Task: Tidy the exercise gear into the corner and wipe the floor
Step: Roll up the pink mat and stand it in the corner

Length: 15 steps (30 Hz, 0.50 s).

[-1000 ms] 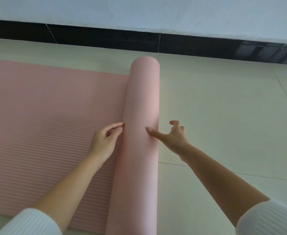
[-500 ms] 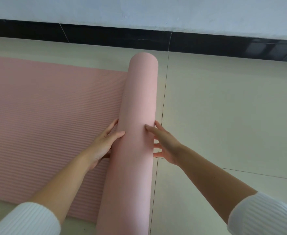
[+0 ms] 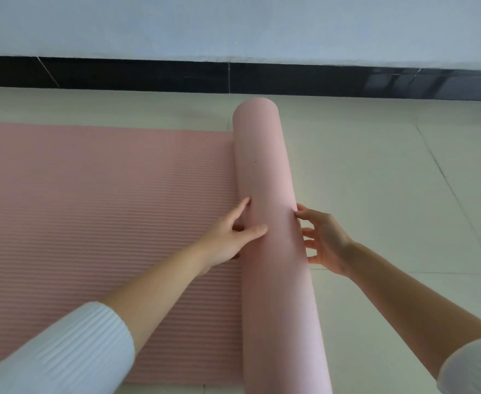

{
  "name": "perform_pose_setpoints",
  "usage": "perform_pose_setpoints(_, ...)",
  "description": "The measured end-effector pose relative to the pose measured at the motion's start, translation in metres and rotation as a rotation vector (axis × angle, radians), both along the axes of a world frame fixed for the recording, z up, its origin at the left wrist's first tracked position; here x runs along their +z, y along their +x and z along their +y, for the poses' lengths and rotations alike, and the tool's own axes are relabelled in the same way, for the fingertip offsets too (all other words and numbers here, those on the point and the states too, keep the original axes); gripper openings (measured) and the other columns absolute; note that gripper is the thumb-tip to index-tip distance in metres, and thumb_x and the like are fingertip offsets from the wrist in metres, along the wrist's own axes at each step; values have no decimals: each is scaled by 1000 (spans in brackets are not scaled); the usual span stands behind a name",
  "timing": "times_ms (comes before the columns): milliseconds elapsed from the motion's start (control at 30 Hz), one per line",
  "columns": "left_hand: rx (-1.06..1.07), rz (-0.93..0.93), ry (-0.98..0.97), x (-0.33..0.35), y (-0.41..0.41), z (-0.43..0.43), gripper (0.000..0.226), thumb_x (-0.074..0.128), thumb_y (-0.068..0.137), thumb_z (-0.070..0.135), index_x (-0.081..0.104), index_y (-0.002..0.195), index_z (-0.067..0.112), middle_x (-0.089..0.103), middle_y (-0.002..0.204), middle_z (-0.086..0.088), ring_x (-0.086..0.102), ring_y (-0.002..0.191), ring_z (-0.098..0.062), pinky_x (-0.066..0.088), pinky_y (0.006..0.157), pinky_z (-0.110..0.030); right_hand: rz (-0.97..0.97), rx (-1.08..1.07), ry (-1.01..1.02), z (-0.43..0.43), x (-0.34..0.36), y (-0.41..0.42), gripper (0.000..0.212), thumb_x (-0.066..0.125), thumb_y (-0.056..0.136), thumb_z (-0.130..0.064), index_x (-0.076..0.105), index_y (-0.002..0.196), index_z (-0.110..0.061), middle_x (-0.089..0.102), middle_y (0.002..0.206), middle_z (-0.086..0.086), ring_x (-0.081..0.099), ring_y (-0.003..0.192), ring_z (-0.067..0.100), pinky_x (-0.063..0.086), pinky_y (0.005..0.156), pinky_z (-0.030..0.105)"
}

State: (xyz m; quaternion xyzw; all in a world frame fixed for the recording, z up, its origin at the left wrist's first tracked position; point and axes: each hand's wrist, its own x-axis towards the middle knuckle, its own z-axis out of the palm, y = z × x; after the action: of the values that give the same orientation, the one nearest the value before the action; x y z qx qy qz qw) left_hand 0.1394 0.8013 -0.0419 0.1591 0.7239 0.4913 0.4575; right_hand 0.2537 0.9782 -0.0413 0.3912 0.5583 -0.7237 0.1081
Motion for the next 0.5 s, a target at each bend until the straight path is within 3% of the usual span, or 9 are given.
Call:
perform_pose_setpoints(300,-285,-41,-20,-6,89,133,86,68,84,37,8,145,50,53,134,12,53,116,-4,46,80,-20,-62,-169,159,112,16,116,29,51,85,-38,64,105,-55,61,117,1,57,109,25,46,94,41)
perform_pose_setpoints(433,-391,-42,-25,-5,125,192,93,68,83,41,0,147,45,40,146,14,41,130,-3,36,104,-27,-72,-253,184,156,24,158,23,54,85,-38,67,98,-52,63,117,0,56,108,21,44,99,37)
perform_pose_setpoints(500,-417,-51,-36,-4,138,218,97,67,83,43,-5,147,46,39,147,14,38,132,-4,33,108,-29,-61,-276,198,176,25,174,20,54,88,-36,63,97,-51,62,116,-6,55,106,14,44,100,35)
